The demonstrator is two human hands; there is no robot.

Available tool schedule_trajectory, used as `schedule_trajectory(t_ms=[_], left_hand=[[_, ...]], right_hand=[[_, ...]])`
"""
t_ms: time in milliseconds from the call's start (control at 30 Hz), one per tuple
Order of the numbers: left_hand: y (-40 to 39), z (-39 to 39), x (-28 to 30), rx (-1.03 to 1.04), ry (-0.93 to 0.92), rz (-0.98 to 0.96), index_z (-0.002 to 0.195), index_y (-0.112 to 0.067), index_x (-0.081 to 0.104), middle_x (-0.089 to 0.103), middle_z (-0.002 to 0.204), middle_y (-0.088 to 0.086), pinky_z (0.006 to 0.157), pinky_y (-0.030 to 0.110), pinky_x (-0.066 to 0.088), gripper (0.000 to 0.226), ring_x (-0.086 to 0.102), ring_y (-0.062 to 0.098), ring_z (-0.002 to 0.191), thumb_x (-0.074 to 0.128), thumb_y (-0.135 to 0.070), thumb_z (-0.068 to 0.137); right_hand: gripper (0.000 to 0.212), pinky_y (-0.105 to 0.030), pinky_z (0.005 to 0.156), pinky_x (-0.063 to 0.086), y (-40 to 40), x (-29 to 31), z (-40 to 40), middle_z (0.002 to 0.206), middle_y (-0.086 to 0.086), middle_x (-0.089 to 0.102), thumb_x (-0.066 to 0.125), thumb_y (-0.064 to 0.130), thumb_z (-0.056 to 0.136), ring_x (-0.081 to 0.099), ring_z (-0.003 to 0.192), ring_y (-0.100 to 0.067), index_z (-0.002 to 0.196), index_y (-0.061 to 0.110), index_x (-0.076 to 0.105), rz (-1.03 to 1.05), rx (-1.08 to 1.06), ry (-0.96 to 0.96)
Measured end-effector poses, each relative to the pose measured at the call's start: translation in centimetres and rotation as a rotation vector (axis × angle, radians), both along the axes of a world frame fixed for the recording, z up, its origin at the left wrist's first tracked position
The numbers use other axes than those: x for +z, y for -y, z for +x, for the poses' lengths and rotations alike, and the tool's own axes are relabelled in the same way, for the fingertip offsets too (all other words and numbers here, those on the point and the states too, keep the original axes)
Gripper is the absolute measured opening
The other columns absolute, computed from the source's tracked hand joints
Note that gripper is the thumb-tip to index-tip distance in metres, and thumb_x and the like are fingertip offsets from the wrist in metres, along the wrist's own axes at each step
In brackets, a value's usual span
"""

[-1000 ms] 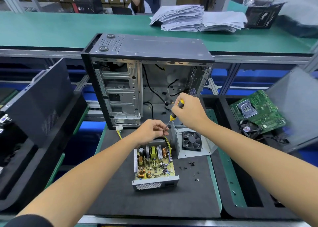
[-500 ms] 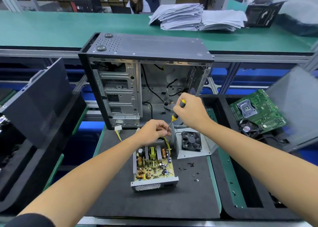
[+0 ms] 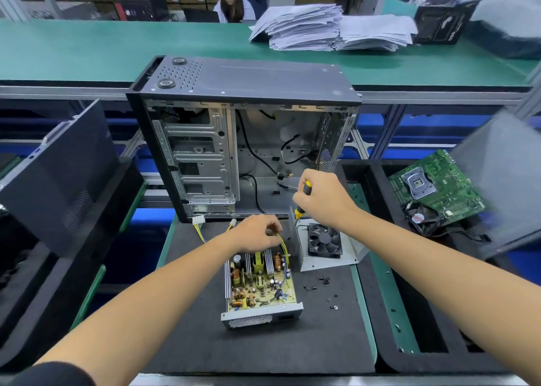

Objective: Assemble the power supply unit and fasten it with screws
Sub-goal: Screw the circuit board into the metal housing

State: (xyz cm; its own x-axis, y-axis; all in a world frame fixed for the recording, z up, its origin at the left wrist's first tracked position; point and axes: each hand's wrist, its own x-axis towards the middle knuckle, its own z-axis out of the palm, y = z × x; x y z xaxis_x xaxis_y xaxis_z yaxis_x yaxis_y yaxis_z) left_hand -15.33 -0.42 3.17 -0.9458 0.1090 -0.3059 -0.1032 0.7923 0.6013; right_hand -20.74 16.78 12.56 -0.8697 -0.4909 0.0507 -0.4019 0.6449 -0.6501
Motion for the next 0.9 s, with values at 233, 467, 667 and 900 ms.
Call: schedule_trajectory(t_ms=[233,467,667,900], left_hand=[[-0.7,-0.2,-1.9,0.000,0.035,0.008,0.101,-0.028,0.062,0.050,0.111,-0.004,0.096,0.039,0.041,0.022,0.051,0.018,0.106,0.062,-0.046,0.088],[-1.1,-0.3,-2.8,-0.027,0.008,-0.050,0.094,-0.027,0.049,0.048,0.077,-0.014,0.066,0.033,0.031,0.026,0.045,0.009,0.069,0.068,-0.041,0.083],[-1.5,-0.4,-3.4,-0.075,0.005,-0.209,0.095,-0.027,0.043,0.046,0.074,-0.016,0.079,0.037,0.031,0.038,0.048,0.016,0.080,0.063,-0.057,0.082],[-1.6,-0.7,-3.8,-0.086,0.035,-0.260,0.105,-0.027,0.047,0.059,0.094,-0.012,0.087,0.041,0.036,0.056,0.057,0.019,0.095,0.063,-0.070,0.071]], right_hand=[[0.016,-0.033,0.055,0.045,-0.1,-1.4,0.2,0.067,-0.001,0.059,0.058,0.017,0.083,0.051,0.057,-0.017,0.072,0.021,0.048,0.143,0.089,0.004],[0.010,-0.027,0.051,0.035,-0.2,-2.3,0.5,0.074,0.002,0.056,0.056,0.014,0.083,0.051,0.063,-0.012,0.076,0.016,0.050,0.176,0.133,0.018],[0.014,-0.030,0.057,0.041,-0.1,-2.7,0.8,0.078,0.000,0.055,0.056,0.012,0.082,0.051,0.069,-0.018,0.074,0.019,0.047,0.211,0.152,0.031],[0.006,-0.032,0.061,0.044,0.2,-3.3,0.9,0.083,-0.001,0.056,0.056,0.012,0.082,0.053,0.074,-0.018,0.079,0.014,0.053,0.231,0.177,0.025]])
